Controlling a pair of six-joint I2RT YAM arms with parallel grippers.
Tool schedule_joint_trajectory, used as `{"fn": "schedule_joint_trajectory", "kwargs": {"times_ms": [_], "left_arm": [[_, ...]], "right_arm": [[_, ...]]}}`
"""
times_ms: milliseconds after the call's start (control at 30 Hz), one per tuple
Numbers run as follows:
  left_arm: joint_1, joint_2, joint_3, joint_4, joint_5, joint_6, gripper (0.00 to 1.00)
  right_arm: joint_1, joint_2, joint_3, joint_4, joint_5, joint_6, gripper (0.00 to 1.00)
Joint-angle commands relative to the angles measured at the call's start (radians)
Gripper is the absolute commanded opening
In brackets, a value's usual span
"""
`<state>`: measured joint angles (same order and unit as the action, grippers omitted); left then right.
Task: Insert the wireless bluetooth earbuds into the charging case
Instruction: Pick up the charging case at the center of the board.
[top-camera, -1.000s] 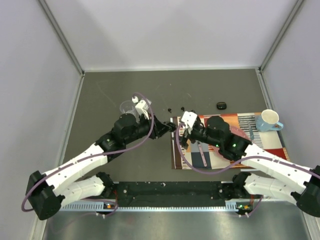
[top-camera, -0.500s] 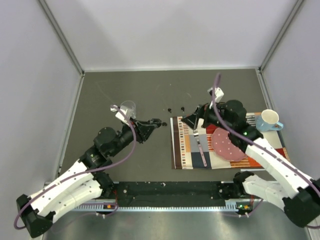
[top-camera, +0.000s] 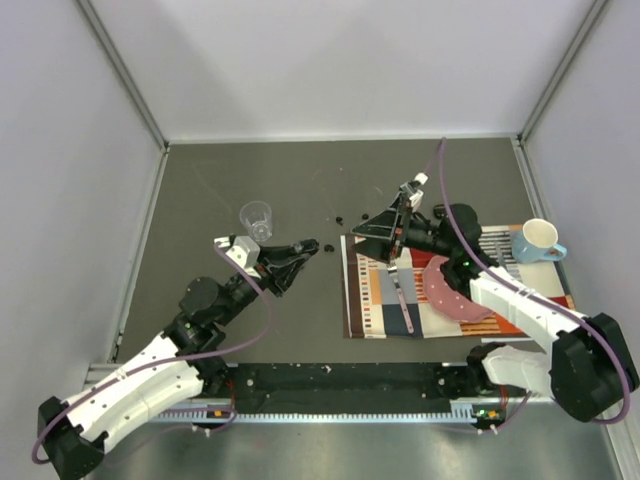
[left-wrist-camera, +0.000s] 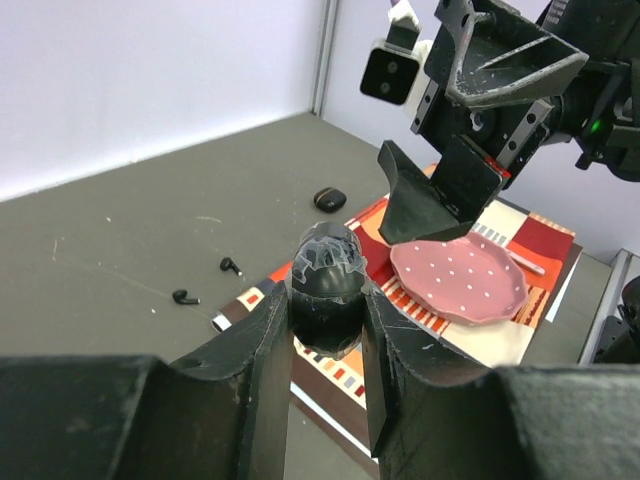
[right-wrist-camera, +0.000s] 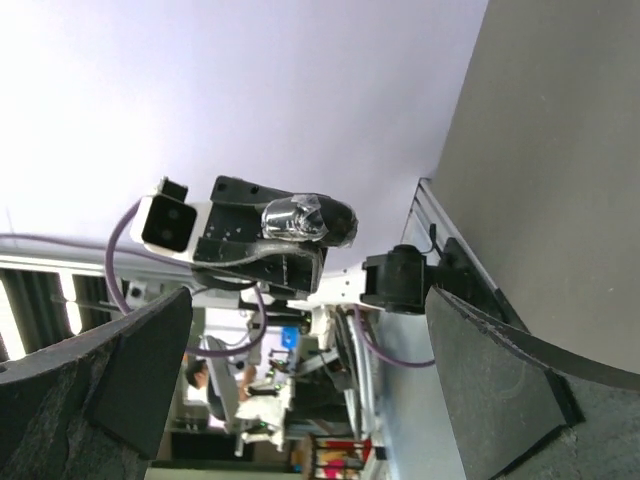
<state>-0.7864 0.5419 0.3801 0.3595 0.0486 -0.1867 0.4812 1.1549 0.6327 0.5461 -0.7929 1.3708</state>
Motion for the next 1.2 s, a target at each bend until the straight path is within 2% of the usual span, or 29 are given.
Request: {"fn": "schedule_joint_trajectory", "kwargs": {"times_ms": [0,167,200,267,300,367,433,500,567,600,667,733,767,833,867,900,1000,1167], "left_arm": [[0.001,0.020,-0.017,0.188,0.023,0.030,0.00],[0.001,0.044,-0.035,0.252,0.005,0.015,0.00],[0.001,0.044,-0.035,0.259,-0.001,0.010,0.00],[0.001,0.043,-0.024,0.243,-0.004,0.012,0.00],[0.001,0.038,-0.014,0.222,-0.009,0.012,0.00],[0.001,0.030,-0.010,0.207,-0.010,0.010,0.00],[0.001,0.012,-0.024,0.216,-0.029,0.006,0.00],[0.003,-0.008,-0.044,0.232,-0.041,0.000,0.00],[0.001,-0.019,-0.052,0.246,-0.039,-0.007,0.00],[0.001,-0.029,-0.056,0.246,-0.041,-0.007,0.00],[0.001,-0.036,-0.056,0.242,-0.039,-0.005,0.00],[0.001,-0.043,-0.056,0.237,-0.041,-0.005,0.00],[0.001,-0.045,-0.056,0.234,-0.071,-0.007,0.00],[0.001,-0.049,-0.058,0.233,-0.081,-0.008,0.00],[0.001,-0.049,-0.058,0.233,-0.084,-0.010,0.00],[0.001,-0.049,-0.058,0.234,-0.088,-0.011,0.00],[0.001,-0.048,-0.070,0.260,-0.107,-0.020,0.00],[0.001,-0.030,-0.075,0.294,-0.099,-0.014,0.00]], "right_arm": [[0.046,-0.009,0.027,0.034,0.056,0.133,0.99],[0.105,0.029,0.067,-0.070,0.106,0.103,0.99],[0.106,0.019,0.074,-0.102,0.119,0.058,0.99],[0.108,-0.007,0.107,-0.234,0.196,-0.007,0.99],[0.105,-0.029,0.155,-0.421,0.257,-0.057,0.99],[0.094,-0.050,0.188,-0.481,0.274,-0.102,0.99],[0.080,-0.090,0.188,-0.448,0.288,-0.075,0.99],[0.060,-0.116,0.116,-0.339,0.300,-0.003,0.99],[0.037,-0.147,0.011,-0.136,0.319,0.095,0.99],[0.033,-0.146,-0.107,0.103,0.348,0.226,0.99],[0.016,-0.107,-0.163,0.214,0.325,0.290,0.99],[0.011,-0.092,-0.075,0.027,0.229,0.179,0.99],[0.020,-0.099,0.002,-0.085,0.224,0.063,0.99],[0.025,-0.122,0.060,-0.302,0.265,-0.034,0.99],[0.028,-0.145,0.102,-0.345,0.279,-0.071,0.99],[0.028,-0.158,0.116,-0.371,0.303,-0.122,0.99],[0.028,-0.170,0.128,-0.384,0.304,-0.124,0.99],[0.040,-0.087,0.127,-0.306,0.221,0.022,0.98]]}}
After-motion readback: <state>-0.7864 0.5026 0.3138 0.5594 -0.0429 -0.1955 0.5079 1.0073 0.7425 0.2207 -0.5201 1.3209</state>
